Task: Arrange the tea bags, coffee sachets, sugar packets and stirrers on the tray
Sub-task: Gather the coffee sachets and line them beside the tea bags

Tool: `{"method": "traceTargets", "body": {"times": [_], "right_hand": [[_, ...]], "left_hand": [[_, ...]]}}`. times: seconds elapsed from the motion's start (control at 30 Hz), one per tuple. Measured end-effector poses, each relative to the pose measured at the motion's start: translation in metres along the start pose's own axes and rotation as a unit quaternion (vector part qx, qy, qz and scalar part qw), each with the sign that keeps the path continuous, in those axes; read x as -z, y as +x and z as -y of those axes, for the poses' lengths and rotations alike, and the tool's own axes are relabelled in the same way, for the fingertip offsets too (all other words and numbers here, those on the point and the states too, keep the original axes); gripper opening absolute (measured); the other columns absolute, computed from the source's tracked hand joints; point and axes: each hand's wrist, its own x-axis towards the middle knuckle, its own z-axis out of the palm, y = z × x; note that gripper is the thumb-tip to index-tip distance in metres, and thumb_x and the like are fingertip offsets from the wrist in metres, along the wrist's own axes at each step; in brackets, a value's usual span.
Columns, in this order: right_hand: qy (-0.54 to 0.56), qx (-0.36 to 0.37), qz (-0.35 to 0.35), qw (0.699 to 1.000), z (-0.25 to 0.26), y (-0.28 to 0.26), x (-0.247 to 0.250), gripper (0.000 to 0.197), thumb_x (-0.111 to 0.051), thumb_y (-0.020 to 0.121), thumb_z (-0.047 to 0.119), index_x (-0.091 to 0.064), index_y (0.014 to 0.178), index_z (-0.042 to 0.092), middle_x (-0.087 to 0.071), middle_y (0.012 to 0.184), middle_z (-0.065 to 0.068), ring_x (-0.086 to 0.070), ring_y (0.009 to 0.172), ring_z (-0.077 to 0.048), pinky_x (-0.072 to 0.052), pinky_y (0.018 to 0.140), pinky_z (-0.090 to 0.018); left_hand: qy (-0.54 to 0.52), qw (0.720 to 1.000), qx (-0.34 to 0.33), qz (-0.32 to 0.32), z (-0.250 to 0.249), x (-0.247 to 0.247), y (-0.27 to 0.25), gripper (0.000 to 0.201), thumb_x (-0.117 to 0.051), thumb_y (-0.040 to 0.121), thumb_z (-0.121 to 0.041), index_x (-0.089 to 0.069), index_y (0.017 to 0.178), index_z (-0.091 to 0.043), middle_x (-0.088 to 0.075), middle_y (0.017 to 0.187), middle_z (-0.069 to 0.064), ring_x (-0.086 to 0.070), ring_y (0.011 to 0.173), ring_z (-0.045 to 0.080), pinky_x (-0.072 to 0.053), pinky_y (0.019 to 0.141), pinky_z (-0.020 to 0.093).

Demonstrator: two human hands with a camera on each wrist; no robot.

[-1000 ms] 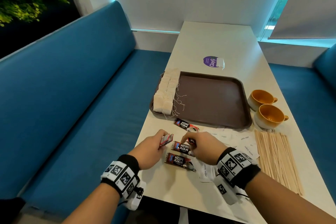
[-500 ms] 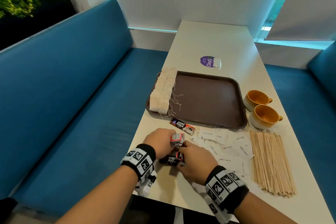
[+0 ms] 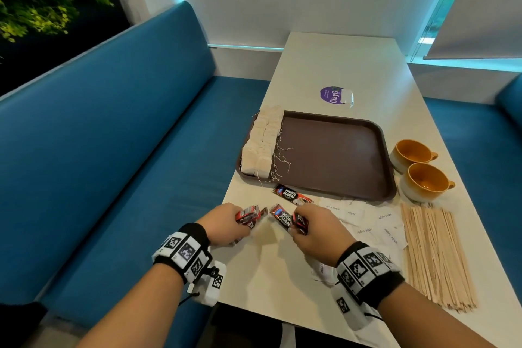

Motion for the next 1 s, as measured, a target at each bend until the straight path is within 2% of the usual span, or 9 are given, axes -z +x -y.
{"method": "traceTargets", "body": {"times": [0.13, 0.23, 0.37, 0.47, 0.63, 0.7, 0.77, 0.9, 1.0], "right_hand": [[-0.033, -0.042, 0.023, 0.998, 0.002, 0.01, -0.01, 0.035, -0.071, 0.083, 0.055, -0.057, 0.101, 0.029, -0.046, 0.108, 0.014, -0.056, 0.093, -0.014, -0.048, 0.078, -0.033], [-0.072, -0.081, 0.03, 0.994, 0.005, 0.02, -0.017, 0.05, -0.07, 0.084, 0.058, -0.057, 0.12, 0.027, -0.049, 0.122, 0.009, -0.062, 0.098, -0.019, -0.052, 0.082, -0.034], [-0.113, -0.069, 0.036, 0.991, 0.012, 0.029, -0.02, 0.024, -0.064, 0.09, 0.037, -0.062, 0.11, 0.024, -0.061, 0.114, 0.0, -0.065, 0.096, -0.024, -0.056, 0.083, -0.04], [-0.106, -0.059, 0.031, 0.992, 0.013, 0.027, -0.016, 0.014, -0.06, 0.09, 0.031, -0.064, 0.1, 0.021, -0.06, 0.1, 0.0, -0.063, 0.087, -0.024, -0.052, 0.072, -0.034], [0.109, -0.098, -0.065, 0.987, -0.009, 0.019, 0.004, 0.013, -0.069, 0.083, 0.019, -0.061, 0.075, 0.024, -0.062, 0.071, 0.008, -0.057, 0.067, -0.009, -0.04, 0.057, -0.021], [0.236, -0.119, -0.121, 0.957, -0.015, 0.014, 0.017, 0.012, -0.073, 0.083, 0.01, -0.067, 0.075, 0.017, -0.06, 0.064, 0.008, -0.051, 0.057, -0.001, -0.039, 0.056, -0.017], [0.39, -0.144, -0.159, 0.895, -0.019, 0.01, 0.032, 0.009, -0.072, 0.084, -0.001, -0.068, 0.081, 0.006, -0.062, 0.067, 0.0, -0.051, 0.057, -0.004, -0.043, 0.055, -0.016], [0.559, -0.187, -0.186, 0.786, -0.035, 0.002, 0.056, 0.009, -0.062, 0.091, -0.003, -0.06, 0.094, 0.005, -0.053, 0.066, -0.009, -0.044, 0.049, -0.014, -0.031, 0.041, -0.026], [0.601, -0.198, -0.205, 0.746, -0.043, -0.005, 0.063, 0.005, -0.059, 0.093, 0.001, -0.058, 0.093, 0.006, -0.048, 0.061, -0.009, -0.038, 0.048, -0.017, -0.03, 0.041, -0.027]], "left_hand": [[-0.105, 0.993, -0.009, -0.059, 0.0, 0.002, -0.001, 0.006, -0.062, 0.086, -0.014, -0.061, 0.08, -0.014, -0.067, 0.063, -0.004, -0.057, 0.054, 0.013, -0.047, 0.051, 0.025], [-0.156, 0.984, -0.041, -0.07, -0.004, 0.005, 0.002, 0.021, -0.056, 0.083, -0.003, -0.059, 0.098, -0.017, -0.076, 0.088, 0.003, -0.066, 0.069, 0.016, -0.052, 0.064, 0.035], [-0.088, 0.989, -0.085, -0.082, -0.018, 0.005, 0.011, 0.037, -0.051, 0.084, 0.009, -0.046, 0.095, -0.026, -0.06, 0.086, -0.003, -0.058, 0.077, 0.017, -0.044, 0.066, 0.032], [-0.042, 0.99, -0.102, -0.084, -0.037, 0.004, 0.02, 0.036, -0.045, 0.088, 0.008, -0.045, 0.104, -0.024, -0.053, 0.085, -0.007, -0.05, 0.076, 0.009, -0.037, 0.061, 0.023], [0.014, 0.992, -0.103, -0.067, -0.056, -0.009, 0.04, 0.026, -0.052, 0.087, 0.001, -0.057, 0.107, -0.015, -0.062, 0.099, 0.001, -0.058, 0.091, 0.023, -0.046, 0.08, 0.034], [0.03, 0.989, -0.125, -0.073, -0.061, -0.014, 0.046, 0.023, -0.052, 0.087, 0.003, -0.056, 0.101, -0.016, -0.059, 0.1, 0.002, -0.057, 0.092, 0.025, -0.042, 0.078, 0.031], [0.054, 0.983, -0.162, -0.068, -0.065, -0.018, 0.052, 0.024, -0.052, 0.087, 0.004, -0.058, 0.098, -0.016, -0.057, 0.101, 0.0, -0.056, 0.095, 0.026, -0.042, 0.078, 0.031], [0.141, 0.969, -0.198, -0.038, -0.07, -0.031, 0.059, 0.051, -0.054, 0.091, 0.001, -0.056, 0.137, -0.019, -0.057, 0.134, -0.005, -0.044, 0.118, 0.02, -0.039, 0.107, 0.035], [0.145, 0.969, -0.193, -0.054, -0.071, -0.036, 0.06, 0.042, -0.055, 0.093, -0.002, -0.059, 0.13, -0.02, -0.061, 0.124, -0.002, -0.043, 0.115, 0.022, -0.041, 0.102, 0.035]]}}
